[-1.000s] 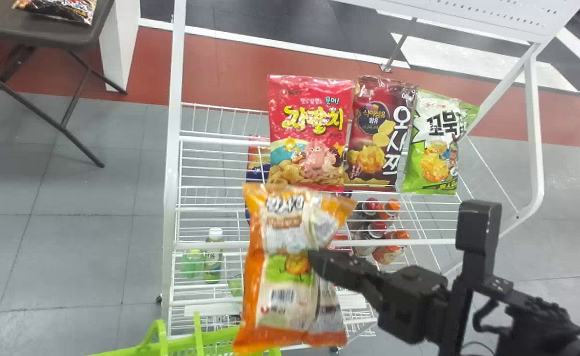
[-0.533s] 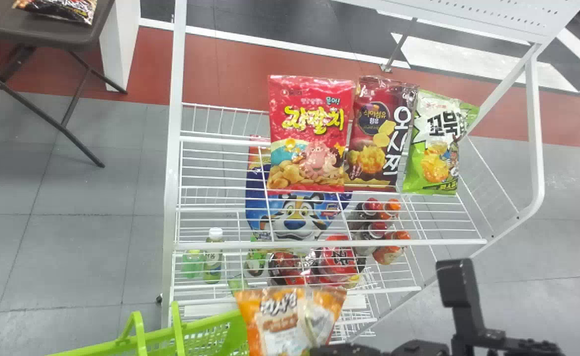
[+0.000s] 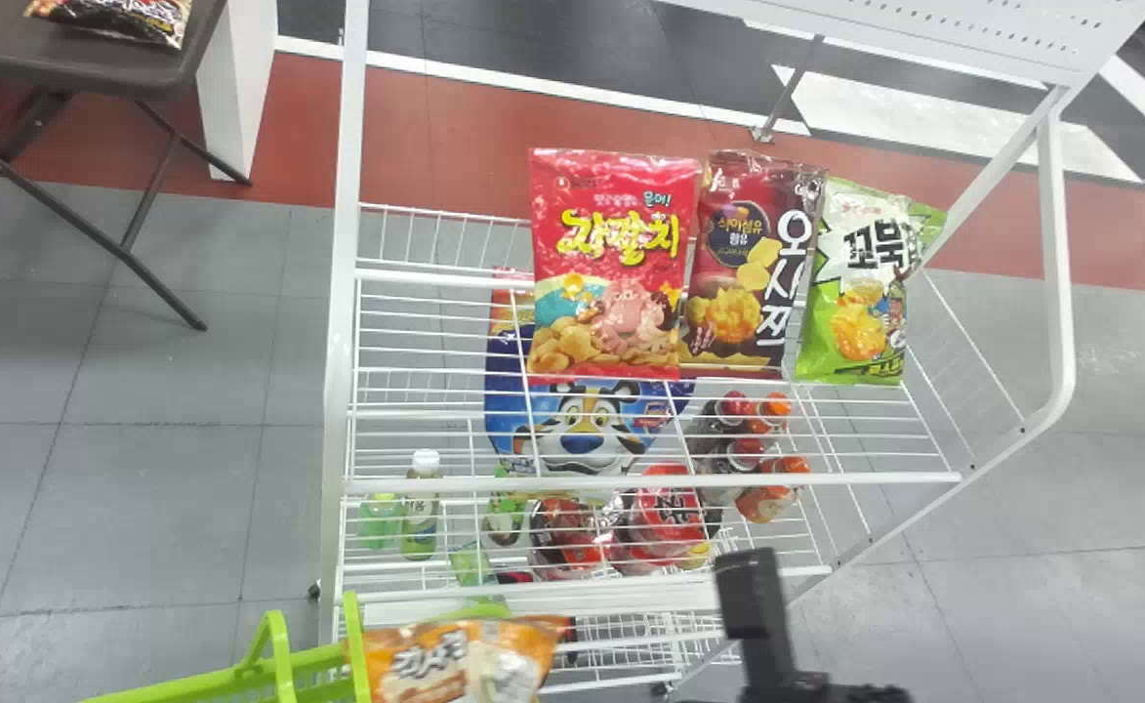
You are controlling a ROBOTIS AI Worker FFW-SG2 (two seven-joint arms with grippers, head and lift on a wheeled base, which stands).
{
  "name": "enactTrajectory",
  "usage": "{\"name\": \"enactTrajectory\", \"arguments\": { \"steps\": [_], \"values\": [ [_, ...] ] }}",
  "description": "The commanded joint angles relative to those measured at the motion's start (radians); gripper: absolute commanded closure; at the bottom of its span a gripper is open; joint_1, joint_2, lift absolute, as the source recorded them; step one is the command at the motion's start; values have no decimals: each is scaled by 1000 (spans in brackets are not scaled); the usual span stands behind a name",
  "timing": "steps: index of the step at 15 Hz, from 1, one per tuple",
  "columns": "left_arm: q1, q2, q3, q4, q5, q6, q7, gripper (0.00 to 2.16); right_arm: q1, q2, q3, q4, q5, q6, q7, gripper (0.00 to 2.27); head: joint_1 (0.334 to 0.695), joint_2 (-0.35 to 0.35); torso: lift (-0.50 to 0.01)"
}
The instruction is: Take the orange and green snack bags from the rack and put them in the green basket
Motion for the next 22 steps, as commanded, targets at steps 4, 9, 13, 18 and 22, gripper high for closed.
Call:
{"name": "enactTrajectory", "arguments": {
  "steps": [4,9,13,18,22],
  "values": [
    [4,0,-5,-4,0,-3,-7,2148,-70,-26,244,173,150,-181,-75,2108,695,-350,0],
    [4,3,-5,-1,0,-3,-7,2148,-137,-29,328,251,187,-34,-96,2027,695,-300,0],
    [4,0,-10,-1,-2,-3,-7,2148,-91,-53,296,108,196,40,-98,-2,695,-340,0],
    [3,0,-11,-1,-2,-6,-7,2148,-58,-58,136,3,111,77,-93,66,695,-350,0],
    [6,2,-16,-2,-2,-6,-10,2148,-50,-24,-51,-22,9,-144,-79,100,695,-350,0]
  ]
}}
